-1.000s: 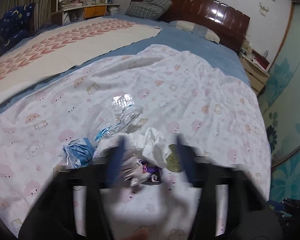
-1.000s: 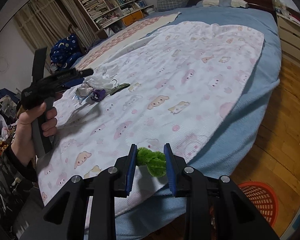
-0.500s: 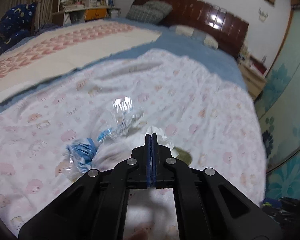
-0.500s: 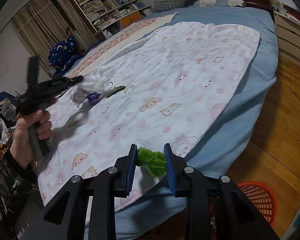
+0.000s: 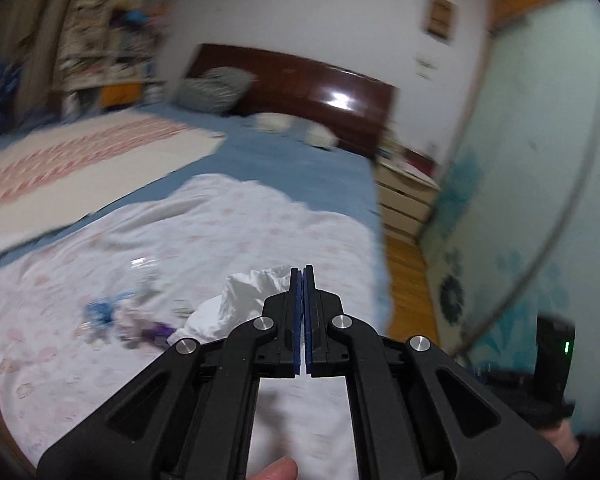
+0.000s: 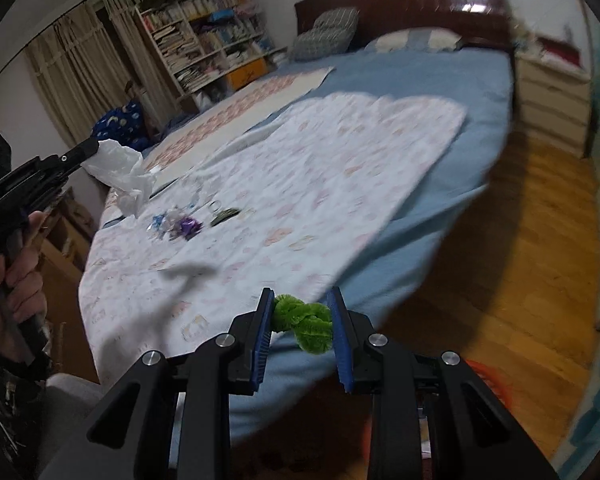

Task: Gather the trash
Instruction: 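Drop the tissue from the left gripper and scrubber from the right gripper into the wastebasket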

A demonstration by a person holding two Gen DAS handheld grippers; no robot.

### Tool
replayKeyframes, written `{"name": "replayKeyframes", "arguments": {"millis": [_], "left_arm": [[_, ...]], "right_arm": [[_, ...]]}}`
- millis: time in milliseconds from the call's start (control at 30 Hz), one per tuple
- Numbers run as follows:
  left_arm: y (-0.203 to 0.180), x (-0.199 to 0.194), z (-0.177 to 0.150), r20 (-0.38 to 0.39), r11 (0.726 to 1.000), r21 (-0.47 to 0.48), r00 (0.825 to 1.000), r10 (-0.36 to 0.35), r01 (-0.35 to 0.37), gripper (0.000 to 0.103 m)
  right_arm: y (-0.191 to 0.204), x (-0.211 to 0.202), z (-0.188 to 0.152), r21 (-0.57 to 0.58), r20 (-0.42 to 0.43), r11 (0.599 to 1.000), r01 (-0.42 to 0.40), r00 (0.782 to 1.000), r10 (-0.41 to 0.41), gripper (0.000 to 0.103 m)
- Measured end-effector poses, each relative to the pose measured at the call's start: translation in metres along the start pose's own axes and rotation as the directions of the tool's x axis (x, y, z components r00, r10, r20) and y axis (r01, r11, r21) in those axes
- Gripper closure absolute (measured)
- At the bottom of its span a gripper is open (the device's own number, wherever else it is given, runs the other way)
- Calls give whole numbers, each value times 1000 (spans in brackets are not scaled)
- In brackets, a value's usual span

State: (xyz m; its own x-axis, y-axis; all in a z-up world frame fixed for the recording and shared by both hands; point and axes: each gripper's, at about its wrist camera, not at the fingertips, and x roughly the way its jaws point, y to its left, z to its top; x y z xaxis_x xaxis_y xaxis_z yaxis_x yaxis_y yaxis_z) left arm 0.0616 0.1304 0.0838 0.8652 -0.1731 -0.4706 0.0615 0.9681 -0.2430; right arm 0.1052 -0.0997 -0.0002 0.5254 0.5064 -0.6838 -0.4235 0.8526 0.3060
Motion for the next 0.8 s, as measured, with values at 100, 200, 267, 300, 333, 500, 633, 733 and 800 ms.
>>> {"name": "replayKeyframes", "arguments": {"millis": [100, 200, 267, 300, 333, 500, 633, 733, 800], "left_arm": [[-52, 1, -15, -42, 993, 68, 995, -91, 93, 102], [-100, 14, -37, -130, 972, 83, 969, -208, 220, 102], [-129, 32, -61, -212, 952, 93, 940, -267, 292, 102], [-142, 45, -77, -262, 942, 92, 921, -289, 322, 102], [-150, 56, -89, -302, 936, 86, 905, -301, 340, 102], [-179, 134, -165, -504, 917, 143, 825, -256, 371, 102], [-192, 176, -199, -581, 912, 164, 784, -218, 375, 102], [-195, 190, -222, -622, 912, 186, 762, -178, 365, 102], [-193, 195, -232, -643, 914, 190, 749, -159, 357, 102]], "right_arm": [[-24, -46, -17, 1, 26, 995, 97, 995, -97, 75], [-58, -80, -44, 55, 12, 985, 166, 986, -167, 75], [-81, -88, -67, 93, -14, 974, 206, 979, -206, 75], [-92, -88, -77, 116, -34, 969, 220, 976, -217, 75], [-106, -87, -89, 146, -56, 961, 236, 972, -230, 75], [-155, -44, -133, 208, -195, 942, 265, 954, -225, 75], [-183, 0, -147, 277, -298, 928, 249, 941, -163, 75], [-191, 20, -153, 304, -339, 920, 248, 931, -138, 75], [-194, 29, -155, 319, -361, 914, 249, 924, -126, 75]]}}
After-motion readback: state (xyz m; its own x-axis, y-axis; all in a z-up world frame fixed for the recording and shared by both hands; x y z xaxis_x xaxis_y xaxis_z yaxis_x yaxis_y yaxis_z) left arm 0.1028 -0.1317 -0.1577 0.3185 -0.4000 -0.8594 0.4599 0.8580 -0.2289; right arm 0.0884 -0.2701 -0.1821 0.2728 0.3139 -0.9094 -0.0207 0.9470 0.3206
